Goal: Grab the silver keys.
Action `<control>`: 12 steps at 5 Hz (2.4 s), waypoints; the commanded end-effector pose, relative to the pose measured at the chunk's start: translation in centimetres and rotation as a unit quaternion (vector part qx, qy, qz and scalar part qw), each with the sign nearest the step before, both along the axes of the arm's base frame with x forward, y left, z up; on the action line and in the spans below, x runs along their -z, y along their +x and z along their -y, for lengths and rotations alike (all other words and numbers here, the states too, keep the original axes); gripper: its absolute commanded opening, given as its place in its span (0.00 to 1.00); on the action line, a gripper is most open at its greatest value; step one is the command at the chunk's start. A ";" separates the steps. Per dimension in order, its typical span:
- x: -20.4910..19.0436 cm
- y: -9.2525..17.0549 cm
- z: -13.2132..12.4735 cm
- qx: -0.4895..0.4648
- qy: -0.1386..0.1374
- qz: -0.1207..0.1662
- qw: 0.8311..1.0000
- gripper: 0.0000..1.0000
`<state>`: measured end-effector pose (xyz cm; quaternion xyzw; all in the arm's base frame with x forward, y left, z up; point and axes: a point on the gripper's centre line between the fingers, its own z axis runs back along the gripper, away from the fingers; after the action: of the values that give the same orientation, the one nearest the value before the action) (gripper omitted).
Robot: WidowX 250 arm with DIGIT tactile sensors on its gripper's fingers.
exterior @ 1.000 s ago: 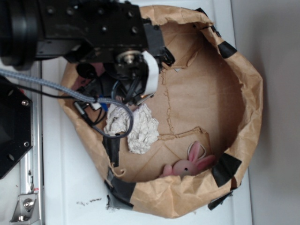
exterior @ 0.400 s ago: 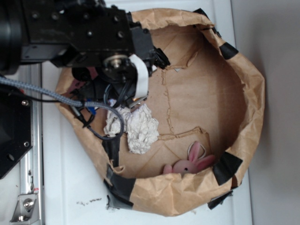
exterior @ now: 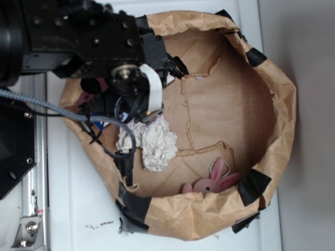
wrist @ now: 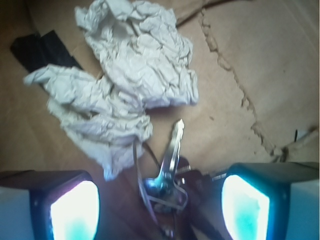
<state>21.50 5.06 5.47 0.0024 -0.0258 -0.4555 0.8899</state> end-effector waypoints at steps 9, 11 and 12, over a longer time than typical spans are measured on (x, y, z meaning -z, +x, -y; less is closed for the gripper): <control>-3.4 3.8 0.8 -0.140 -0.002 0.027 0.990 0.00; -12.9 4.0 0.9 -0.226 -0.143 0.045 0.963 0.00; -11.7 2.6 1.4 -0.198 -0.113 0.046 0.973 0.00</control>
<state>24.16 3.95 15.47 -0.0844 -0.0934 -0.2538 0.9590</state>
